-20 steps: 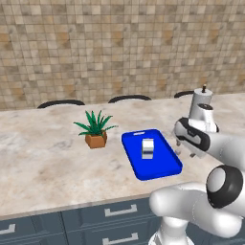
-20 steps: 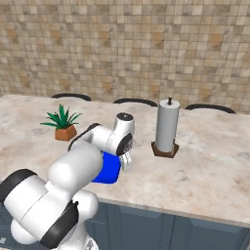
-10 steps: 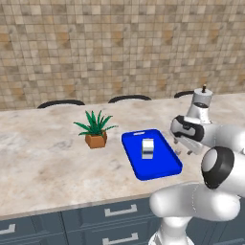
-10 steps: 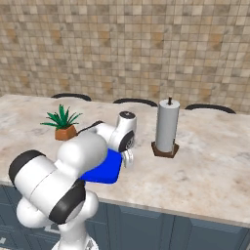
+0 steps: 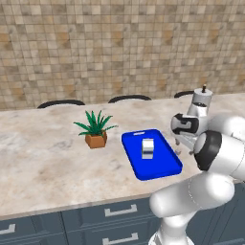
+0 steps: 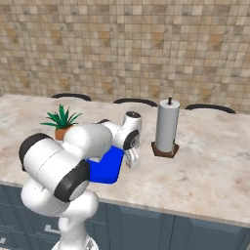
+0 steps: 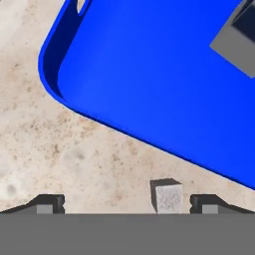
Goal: Take out the milk from the fridge and place it on the tray on the counter. Then take the sugar cube near the tray and place it in the tray.
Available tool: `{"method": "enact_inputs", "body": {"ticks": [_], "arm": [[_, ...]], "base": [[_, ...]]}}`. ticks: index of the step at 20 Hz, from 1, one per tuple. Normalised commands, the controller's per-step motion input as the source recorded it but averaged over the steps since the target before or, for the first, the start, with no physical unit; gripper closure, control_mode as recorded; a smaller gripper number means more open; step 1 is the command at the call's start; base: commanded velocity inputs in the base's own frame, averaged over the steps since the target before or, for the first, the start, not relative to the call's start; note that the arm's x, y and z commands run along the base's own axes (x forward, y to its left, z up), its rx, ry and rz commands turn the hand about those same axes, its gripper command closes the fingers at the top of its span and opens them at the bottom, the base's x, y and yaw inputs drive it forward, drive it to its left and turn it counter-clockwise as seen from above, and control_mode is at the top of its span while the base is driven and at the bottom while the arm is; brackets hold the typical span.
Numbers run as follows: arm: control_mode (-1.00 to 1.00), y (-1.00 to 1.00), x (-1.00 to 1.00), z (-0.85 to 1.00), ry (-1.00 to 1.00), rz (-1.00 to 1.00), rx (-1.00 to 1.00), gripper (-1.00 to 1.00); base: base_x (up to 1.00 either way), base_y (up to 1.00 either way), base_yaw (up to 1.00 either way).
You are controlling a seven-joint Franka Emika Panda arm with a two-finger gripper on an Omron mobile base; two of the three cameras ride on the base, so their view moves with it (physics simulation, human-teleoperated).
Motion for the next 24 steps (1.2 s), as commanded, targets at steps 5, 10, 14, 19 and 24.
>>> {"method": "enact_inputs", "body": {"ticks": [5,10,14,19,24], "arm": [[-1.0,-0.04,0.04,-0.1,0.0,0.0,0.0,-1.0],[-1.0,0.0,0.0,-0.13,0.0,0.0,0.0,-1.0],[-1.0,0.01,0.04,-0.21,0.01,0.0,0.0,-1.0],[-1.0,0.03,0.14,-0.18,0.01,0.0,0.0,-1.0],[-1.0,0.05,0.19,-0.14,0.0,0.0,0.0,-1.0]], "base": [[0.0,0.0,0.0],[0.0,0.0,0.0],[0.0,0.0,0.0],[0.0,0.0,0.0],[0.0,0.0,0.0]]}}
